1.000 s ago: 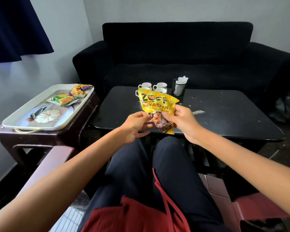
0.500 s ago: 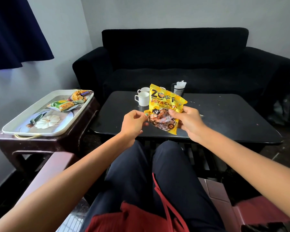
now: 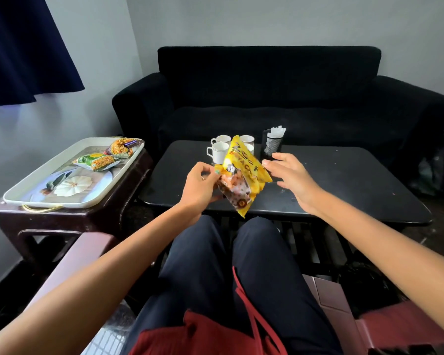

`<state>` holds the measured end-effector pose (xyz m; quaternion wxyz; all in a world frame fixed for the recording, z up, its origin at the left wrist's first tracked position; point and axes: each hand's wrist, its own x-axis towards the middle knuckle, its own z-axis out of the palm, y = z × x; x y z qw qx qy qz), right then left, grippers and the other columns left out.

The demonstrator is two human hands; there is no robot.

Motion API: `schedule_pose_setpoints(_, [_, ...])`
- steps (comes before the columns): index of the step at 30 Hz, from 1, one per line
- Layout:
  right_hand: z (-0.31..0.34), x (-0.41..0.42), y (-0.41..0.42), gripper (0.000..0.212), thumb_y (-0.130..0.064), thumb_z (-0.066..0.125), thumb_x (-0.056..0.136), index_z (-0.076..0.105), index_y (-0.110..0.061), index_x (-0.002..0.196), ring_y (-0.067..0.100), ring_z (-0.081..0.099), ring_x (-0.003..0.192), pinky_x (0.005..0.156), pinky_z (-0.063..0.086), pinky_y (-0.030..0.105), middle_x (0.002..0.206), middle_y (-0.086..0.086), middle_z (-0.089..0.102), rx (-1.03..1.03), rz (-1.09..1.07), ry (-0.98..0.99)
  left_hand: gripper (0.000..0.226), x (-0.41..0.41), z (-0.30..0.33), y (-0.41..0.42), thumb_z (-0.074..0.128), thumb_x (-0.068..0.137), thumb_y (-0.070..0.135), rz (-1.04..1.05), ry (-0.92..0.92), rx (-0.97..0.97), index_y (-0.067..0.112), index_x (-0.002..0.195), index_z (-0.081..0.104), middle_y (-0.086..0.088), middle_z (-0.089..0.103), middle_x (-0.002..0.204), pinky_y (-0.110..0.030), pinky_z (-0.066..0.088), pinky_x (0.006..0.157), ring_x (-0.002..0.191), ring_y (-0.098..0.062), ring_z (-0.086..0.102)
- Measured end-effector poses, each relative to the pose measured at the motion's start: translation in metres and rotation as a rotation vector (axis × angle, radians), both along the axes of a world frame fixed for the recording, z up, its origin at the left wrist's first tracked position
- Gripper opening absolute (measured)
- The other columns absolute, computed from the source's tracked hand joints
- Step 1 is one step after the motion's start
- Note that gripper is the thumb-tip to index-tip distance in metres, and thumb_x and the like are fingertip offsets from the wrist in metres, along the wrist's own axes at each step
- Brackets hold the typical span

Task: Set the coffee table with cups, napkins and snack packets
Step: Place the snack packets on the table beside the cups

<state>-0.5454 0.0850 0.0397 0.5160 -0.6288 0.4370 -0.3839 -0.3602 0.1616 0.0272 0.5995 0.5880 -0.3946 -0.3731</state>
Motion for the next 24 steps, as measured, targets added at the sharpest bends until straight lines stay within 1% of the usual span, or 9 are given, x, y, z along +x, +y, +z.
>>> schedule_pose_setpoints(3, [-0.001, -0.001, 0.0, 0.058, -0.039, 0.06, 0.088, 0.039, -0.022, 0.139, 0.01, 0.047, 0.122, 0.096, 0.036, 0.026, 0.133, -0.006, 0.048, -0.024, 0.065, 0.019, 0.014, -0.006, 0.001, 0.005, 0.049, 0.098, 0.013, -0.133, -0.086, -0.016, 0.012, 0.085, 0.049, -0.007, 0.064, 0.083, -0.038, 0.059, 0.065, 0.069, -0.014, 0.064])
schedule_pose_setpoints(4, [-0.001, -0.001, 0.001, 0.052, -0.036, 0.06, 0.089, 0.043, -0.021, 0.136, 0.01, 0.051, 0.118, 0.093, 0.039, 0.024, 0.13, -0.005, 0.053, -0.026, 0.087, 0.001, 0.014, -0.009, 0.002, 0.007, 0.05, 0.098, 0.014, -0.158, -0.116, -0.012, 0.014, 0.084, 0.049, -0.009, 0.063, 0.085, -0.044, 0.056, 0.072, 0.072, -0.017, 0.062])
schedule_pose_setpoints(6, [-0.001, 0.0, 0.003, 0.033, -0.026, 0.061, 0.09, 0.058, -0.018, 0.122, 0.01, 0.063, 0.104, 0.081, 0.049, 0.018, 0.111, -0.003, 0.068, -0.061, 0.107, -0.041, 0.014, -0.012, 0.002, 0.008, 0.052, 0.097, 0.015, -0.177, -0.152, -0.006, 0.016, 0.083, 0.05, -0.014, 0.061, 0.091, -0.049, 0.053, 0.079, 0.081, -0.022, 0.058])
schedule_pose_setpoints(8, [0.0, -0.001, 0.004, 0.014, -0.019, 0.063, 0.088, 0.067, -0.019, 0.102, 0.007, 0.069, 0.088, 0.069, 0.052, 0.015, 0.091, -0.005, 0.074, -0.118, 0.096, -0.058, 0.011, -0.013, 0.002, 0.009, 0.052, 0.097, 0.017, -0.163, -0.162, -0.005, 0.017, 0.086, 0.051, -0.012, 0.063, 0.091, -0.046, 0.053, 0.078, 0.084, -0.021, 0.06])
schedule_pose_setpoints(11, [0.001, -0.001, 0.005, 0.006, -0.017, 0.067, 0.085, 0.068, -0.02, 0.09, 0.004, 0.071, 0.077, 0.063, 0.053, 0.015, 0.078, -0.008, 0.075, -0.167, 0.06, -0.065, 0.008, -0.012, 0.003, 0.009, 0.054, 0.096, 0.019, -0.157, -0.143, -0.022, 0.021, 0.094, 0.061, -0.006, 0.07, 0.094, -0.036, 0.056, 0.074, 0.085, -0.017, 0.067])
schedule_pose_setpoints(16, [0.002, 0.002, 0.008, 0.001, -0.023, 0.068, 0.084, 0.069, -0.023, 0.084, 0.0, 0.069, 0.072, 0.059, 0.051, 0.012, 0.072, -0.012, 0.074, -0.191, 0.029, -0.066, 0.019, -0.009, 0.003, 0.009, 0.06, 0.093, 0.025, -0.106, -0.16, -0.032, 0.031, 0.081, 0.073, 0.007, 0.075, 0.078, -0.032, 0.06, 0.069, 0.076, -0.009, 0.072])
schedule_pose_setpoints(19, [0.003, 0.001, 0.008, 0.01, -0.028, 0.065, 0.087, 0.071, -0.024, 0.081, 0.002, 0.069, 0.073, 0.064, 0.057, 0.022, 0.073, -0.01, 0.074, -0.165, 0.032, -0.085, 0.023, -0.007, 0.003, 0.007, 0.062, 0.091, 0.027, -0.036, -0.142, -0.041, 0.035, 0.072, 0.073, 0.01, 0.075, 0.075, -0.03, 0.058, 0.067, 0.078, -0.01, 0.072])
schedule_pose_setpoints(21, [0.004, 0.001, 0.009, 0.012, -0.027, 0.064, 0.088, 0.072, -0.024, 0.079, 0.004, 0.07, 0.073, 0.066, 0.059, 0.027, 0.073, -0.008, 0.074, -0.164, 0.035, -0.092, 0.024, -0.005, 0.004, 0.005, 0.062, 0.091, 0.027, 0.004, -0.112, -0.045, 0.032, 0.07, 0.074, 0.007, 0.075, 0.078, -0.03, 0.058, 0.069, 0.08, -0.014, 0.072])
schedule_pose_setpoints(24, [0.006, 0.001, 0.01, 0.014, -0.023, 0.062, 0.089, 0.071, -0.022, 0.078, 0.008, 0.071, 0.071, 0.061, 0.059, 0.026, 0.072, -0.005, 0.074, -0.143, -0.007, -0.128, 0.025, 0.002, 0.009, 0.002, 0.061, 0.092, 0.026, 0.085, -0.019, -0.04, 0.026, 0.07, 0.074, 0.004, 0.075, 0.077, -0.031, 0.057, 0.068, 0.078, -0.015, 0.072])
